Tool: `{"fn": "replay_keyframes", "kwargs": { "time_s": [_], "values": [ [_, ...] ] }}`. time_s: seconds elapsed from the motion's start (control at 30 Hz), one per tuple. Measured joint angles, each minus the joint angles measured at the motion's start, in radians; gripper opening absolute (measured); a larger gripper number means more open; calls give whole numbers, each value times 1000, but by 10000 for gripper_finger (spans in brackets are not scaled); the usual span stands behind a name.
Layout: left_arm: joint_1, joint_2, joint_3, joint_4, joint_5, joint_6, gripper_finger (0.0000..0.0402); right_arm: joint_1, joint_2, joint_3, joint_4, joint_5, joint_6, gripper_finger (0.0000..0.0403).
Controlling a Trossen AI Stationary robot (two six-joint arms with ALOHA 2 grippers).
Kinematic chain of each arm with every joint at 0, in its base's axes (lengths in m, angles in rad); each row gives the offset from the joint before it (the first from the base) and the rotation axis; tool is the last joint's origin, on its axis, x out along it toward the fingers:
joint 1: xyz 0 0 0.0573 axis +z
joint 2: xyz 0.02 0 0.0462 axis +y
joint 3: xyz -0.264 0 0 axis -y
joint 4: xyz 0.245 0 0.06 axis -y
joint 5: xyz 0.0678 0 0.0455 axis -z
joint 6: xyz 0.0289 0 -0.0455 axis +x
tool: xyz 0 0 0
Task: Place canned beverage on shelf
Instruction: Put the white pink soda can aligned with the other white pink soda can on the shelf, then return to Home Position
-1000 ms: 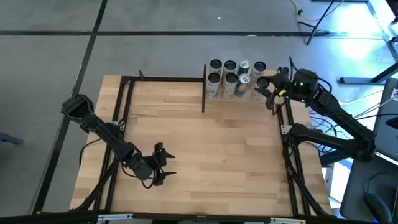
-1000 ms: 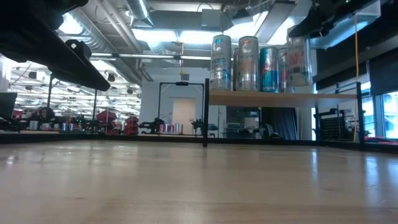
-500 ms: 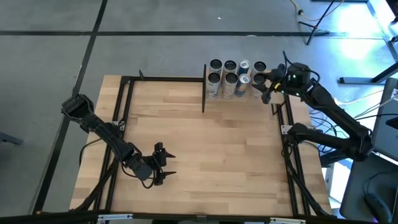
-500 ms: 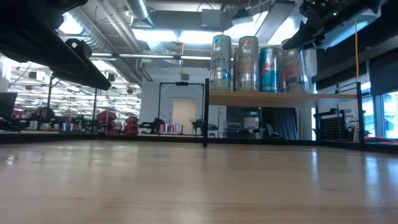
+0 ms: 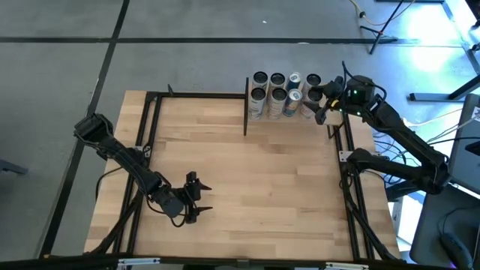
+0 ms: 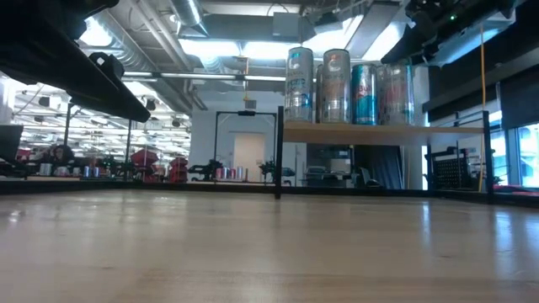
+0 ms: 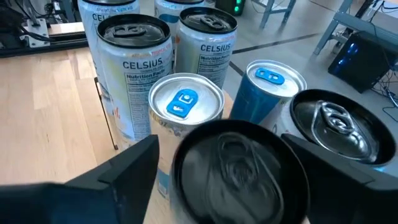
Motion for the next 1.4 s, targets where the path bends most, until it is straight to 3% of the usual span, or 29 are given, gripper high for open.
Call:
{"fn": "replay_keyframes", "kwargs": {
  "time_s": [0.23,0.43,0.57,0.73,0.93,1.17,1.27,1.4],
  "values": [
    [0,0,0,0,0,-1,312,0,-2,25,-13,19,0,335],
    [13,0,0,19,0,-3,312,1,-2,173,-121,8,23,335],
    [29,0,0,76,5,32,312,19,-6,218,-148,-127,149,325],
    [89,-16,0,141,45,152,299,219,-8,144,-162,-179,226,263],
    [188,-133,0,82,135,279,243,537,-14,-54,-8,80,279,138],
    [293,-360,-71,-108,158,345,130,817,-16,-230,212,239,308,18],
    [357,-474,-184,-82,209,345,86,895,-16,-279,272,273,309,5],
    [441,-629,-342,10,301,339,46,961,-16,-343,361,292,312,18]
  ]
}}
